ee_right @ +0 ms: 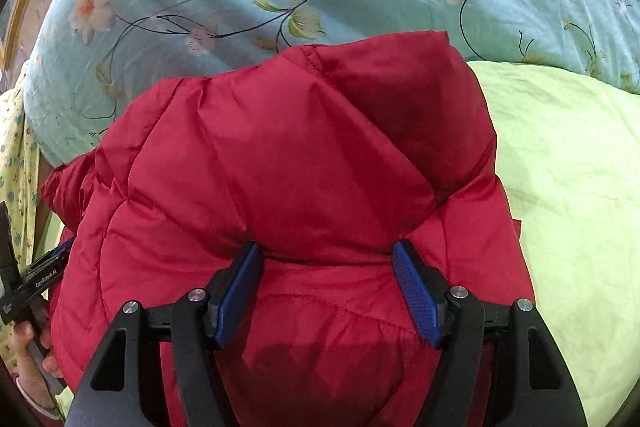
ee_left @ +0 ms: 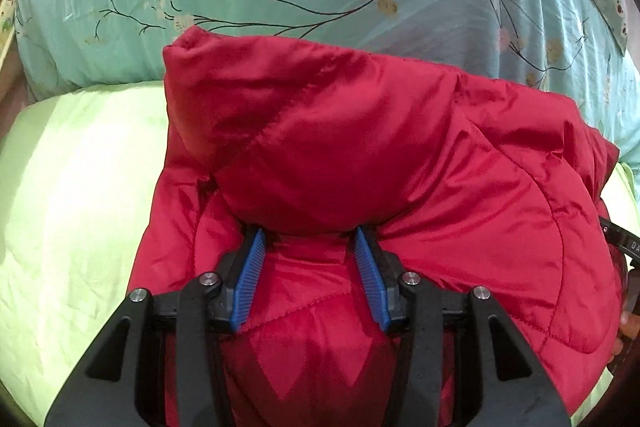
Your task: Fold large clothes
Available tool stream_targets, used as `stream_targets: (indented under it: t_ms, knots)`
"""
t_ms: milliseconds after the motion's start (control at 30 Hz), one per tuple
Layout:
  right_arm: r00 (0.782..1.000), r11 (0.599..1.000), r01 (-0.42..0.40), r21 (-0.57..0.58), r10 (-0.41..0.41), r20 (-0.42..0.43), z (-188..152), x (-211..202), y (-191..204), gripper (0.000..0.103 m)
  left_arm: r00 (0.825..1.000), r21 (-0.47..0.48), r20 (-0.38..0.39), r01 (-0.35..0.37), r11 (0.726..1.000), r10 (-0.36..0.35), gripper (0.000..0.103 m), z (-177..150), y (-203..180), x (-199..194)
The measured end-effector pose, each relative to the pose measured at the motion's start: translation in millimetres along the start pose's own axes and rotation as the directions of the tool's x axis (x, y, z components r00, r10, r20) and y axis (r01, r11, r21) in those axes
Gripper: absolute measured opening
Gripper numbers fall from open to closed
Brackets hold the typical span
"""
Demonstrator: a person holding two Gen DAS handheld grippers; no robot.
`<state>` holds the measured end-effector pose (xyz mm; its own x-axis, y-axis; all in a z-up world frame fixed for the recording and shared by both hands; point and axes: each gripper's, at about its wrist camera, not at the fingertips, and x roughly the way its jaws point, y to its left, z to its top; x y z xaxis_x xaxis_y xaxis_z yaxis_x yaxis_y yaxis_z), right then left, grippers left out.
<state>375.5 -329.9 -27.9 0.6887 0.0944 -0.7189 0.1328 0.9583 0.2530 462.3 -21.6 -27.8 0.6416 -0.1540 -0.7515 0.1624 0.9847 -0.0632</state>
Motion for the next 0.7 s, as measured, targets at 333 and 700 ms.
stream_targets:
  t_ms: [333,700]
  knots:
    - [1.0,1.0,-0.009,-0.003,0.009,0.011,-5.7,-1.2,-1.3,0.071,0.995,-0.063,0.044,0.088,0.994,-0.085,0.046,-21.8,25.7,-53.2]
    - [0.996,0.997,-0.066,0.038,0.063,0.054,-12.2,-31.9,-9.3,0.071,0.991,-0.147,0.081,0.114,0.983,-0.103,0.064,-51.1,75.7,-94.8]
